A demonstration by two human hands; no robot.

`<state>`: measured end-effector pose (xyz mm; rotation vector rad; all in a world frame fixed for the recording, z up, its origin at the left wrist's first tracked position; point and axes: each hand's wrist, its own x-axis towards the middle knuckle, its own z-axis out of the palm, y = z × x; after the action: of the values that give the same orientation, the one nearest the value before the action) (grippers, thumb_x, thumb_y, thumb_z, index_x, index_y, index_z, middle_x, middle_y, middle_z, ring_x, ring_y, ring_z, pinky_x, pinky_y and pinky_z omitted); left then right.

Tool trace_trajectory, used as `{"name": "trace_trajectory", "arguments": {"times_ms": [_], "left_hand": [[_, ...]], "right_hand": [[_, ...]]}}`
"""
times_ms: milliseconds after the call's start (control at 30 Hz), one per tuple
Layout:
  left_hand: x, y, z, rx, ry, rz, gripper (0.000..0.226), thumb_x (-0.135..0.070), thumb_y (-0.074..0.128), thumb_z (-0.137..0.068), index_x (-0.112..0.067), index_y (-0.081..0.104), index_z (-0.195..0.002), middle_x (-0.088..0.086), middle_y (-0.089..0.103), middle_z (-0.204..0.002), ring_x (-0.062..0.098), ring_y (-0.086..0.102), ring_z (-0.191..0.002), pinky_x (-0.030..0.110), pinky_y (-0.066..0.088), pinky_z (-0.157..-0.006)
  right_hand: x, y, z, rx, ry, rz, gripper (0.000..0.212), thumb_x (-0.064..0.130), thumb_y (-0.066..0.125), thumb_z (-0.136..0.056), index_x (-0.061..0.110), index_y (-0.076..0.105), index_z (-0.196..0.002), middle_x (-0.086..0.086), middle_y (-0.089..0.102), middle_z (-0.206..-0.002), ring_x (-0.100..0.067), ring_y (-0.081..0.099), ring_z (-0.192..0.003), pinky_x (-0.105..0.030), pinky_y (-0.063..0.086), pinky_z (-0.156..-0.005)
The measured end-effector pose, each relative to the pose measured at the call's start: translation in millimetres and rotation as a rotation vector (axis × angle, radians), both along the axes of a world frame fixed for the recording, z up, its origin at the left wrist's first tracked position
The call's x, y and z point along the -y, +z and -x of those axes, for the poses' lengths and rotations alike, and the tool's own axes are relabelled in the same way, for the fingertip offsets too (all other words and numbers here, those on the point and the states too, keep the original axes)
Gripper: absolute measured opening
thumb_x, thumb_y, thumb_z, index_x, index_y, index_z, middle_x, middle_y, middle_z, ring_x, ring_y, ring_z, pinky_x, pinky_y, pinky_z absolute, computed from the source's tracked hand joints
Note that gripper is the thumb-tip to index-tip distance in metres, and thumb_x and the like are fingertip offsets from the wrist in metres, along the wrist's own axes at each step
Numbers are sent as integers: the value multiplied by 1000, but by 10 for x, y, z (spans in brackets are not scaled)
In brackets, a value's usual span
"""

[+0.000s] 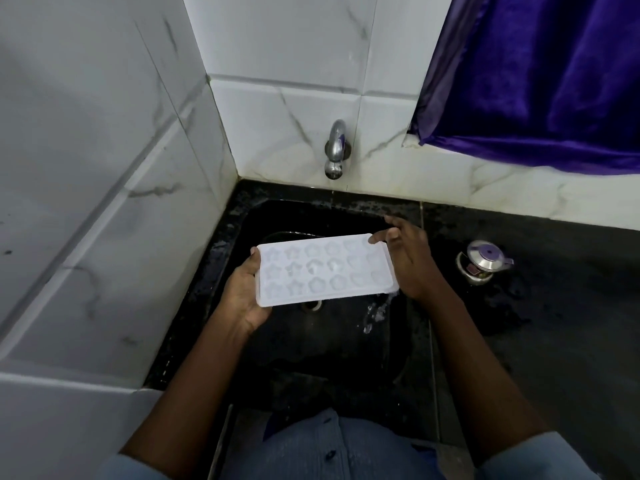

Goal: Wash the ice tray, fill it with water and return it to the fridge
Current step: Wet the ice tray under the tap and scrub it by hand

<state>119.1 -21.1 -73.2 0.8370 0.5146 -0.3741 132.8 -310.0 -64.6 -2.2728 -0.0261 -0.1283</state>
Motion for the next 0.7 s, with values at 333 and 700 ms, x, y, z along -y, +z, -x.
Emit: {"name": "trace_trajectory", "arguments": {"times_ms": [333, 700], "left_hand": [[-11, 19, 105, -10, 40, -43, 54, -51, 39, -110, -8, 71, -118, 16, 79, -115, 33, 79, -96, 48, 64, -70], [-96, -13, 67, 5, 72, -81, 53, -50, 38, -111, -9, 70, -121, 14, 79, -116, 30, 79, -94, 44, 65, -63]], "right_hand": [[-187, 169, 124, -168, 13, 110, 78, 78, 15, -95, 35, 74, -123, 2, 38, -164, -21, 18, -153, -58, 17, -123], [-324, 261, 153, -227, 86, 281, 59, 67, 27, -105, 35, 64, -138, 2, 26, -169, -23, 8, -155, -54, 10, -121]]}}
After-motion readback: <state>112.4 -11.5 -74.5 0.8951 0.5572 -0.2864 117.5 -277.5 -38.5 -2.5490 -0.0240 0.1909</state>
